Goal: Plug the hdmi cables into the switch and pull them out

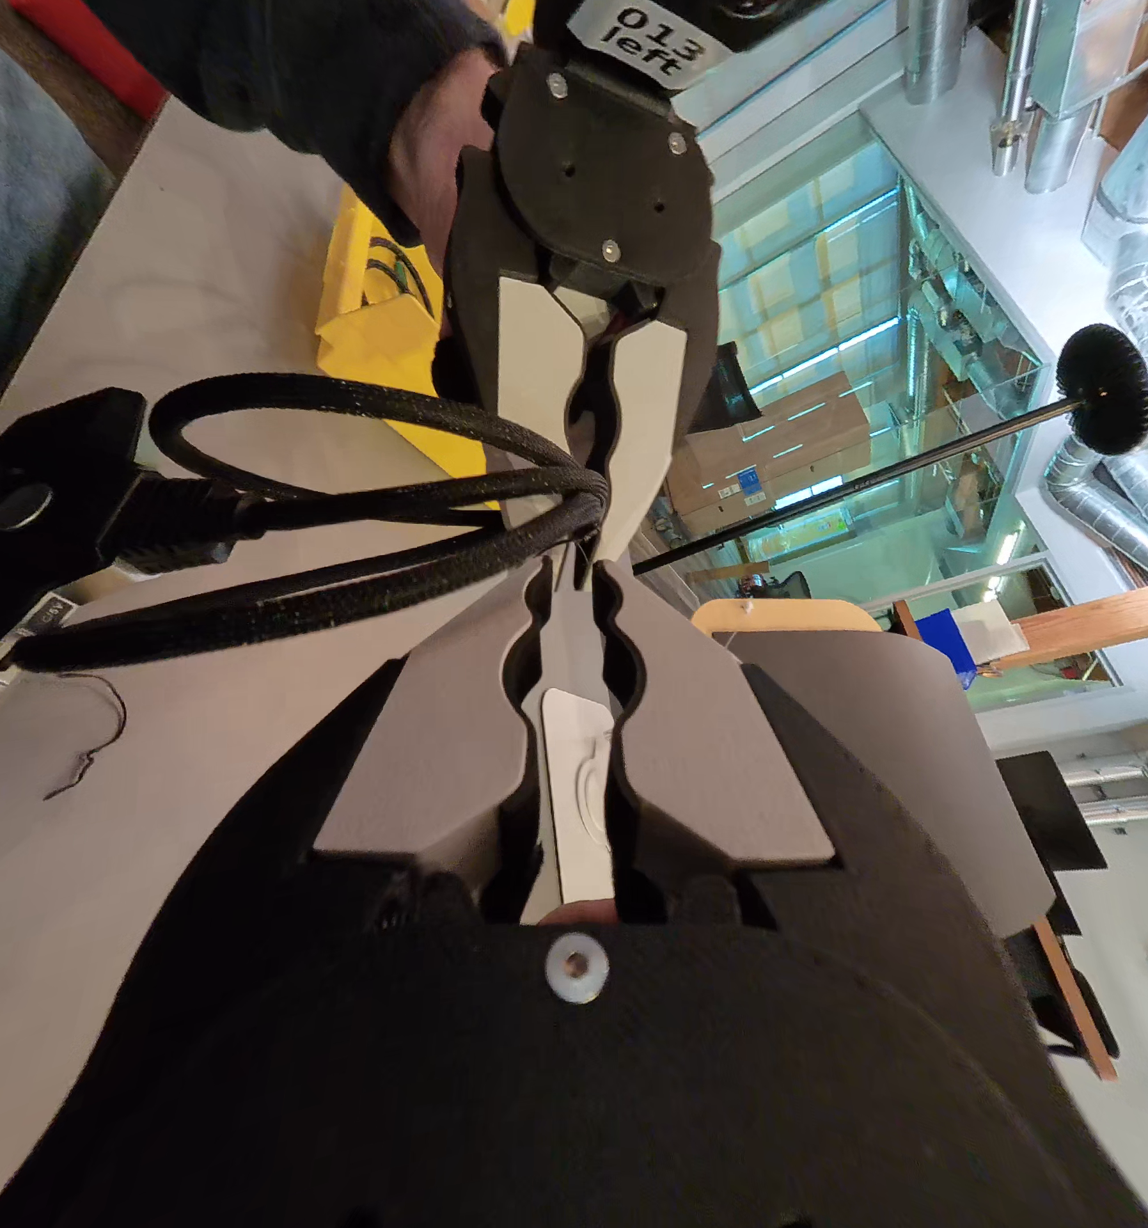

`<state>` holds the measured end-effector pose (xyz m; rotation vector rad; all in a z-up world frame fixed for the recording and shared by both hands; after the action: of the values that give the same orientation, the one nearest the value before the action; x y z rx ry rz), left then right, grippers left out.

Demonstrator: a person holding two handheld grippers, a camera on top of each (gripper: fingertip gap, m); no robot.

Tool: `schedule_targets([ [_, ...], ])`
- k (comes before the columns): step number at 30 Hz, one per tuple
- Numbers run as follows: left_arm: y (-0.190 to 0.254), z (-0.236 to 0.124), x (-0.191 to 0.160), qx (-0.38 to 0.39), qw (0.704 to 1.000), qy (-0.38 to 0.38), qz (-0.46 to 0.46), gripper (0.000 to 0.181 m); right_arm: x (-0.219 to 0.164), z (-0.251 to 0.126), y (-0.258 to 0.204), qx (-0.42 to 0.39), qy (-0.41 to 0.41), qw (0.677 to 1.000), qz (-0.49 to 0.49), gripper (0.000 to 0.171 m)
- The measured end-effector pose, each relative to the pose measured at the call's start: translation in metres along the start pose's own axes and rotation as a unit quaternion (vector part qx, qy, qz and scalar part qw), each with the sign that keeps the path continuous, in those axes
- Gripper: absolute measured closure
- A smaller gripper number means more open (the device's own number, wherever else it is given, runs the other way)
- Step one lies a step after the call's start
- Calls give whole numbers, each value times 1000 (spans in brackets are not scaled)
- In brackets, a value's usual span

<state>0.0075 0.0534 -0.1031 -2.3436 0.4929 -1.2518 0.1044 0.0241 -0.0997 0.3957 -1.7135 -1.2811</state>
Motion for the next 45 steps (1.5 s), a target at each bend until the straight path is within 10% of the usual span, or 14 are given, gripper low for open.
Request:
schedule_targets([
  [17, 0, -11, 9, -69, 988, 115, -72, 174, -2, -5, 8, -18, 36, 998, 53, 159],
  [45, 0, -6, 10, -18, 998, 59, -11, 174, 6, 4, 12, 4, 26, 987, 161, 171],
])
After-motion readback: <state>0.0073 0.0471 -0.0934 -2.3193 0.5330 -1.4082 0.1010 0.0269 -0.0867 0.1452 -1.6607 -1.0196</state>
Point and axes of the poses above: each gripper's, where its closed fingertips meet, z out along the fingers, x out of its top, y = z × x across the jaws, the point moved 6 cm from there along -z, back along the fingers, and after that the axes turned 10 degrees about -x, right-handed, at the moved point
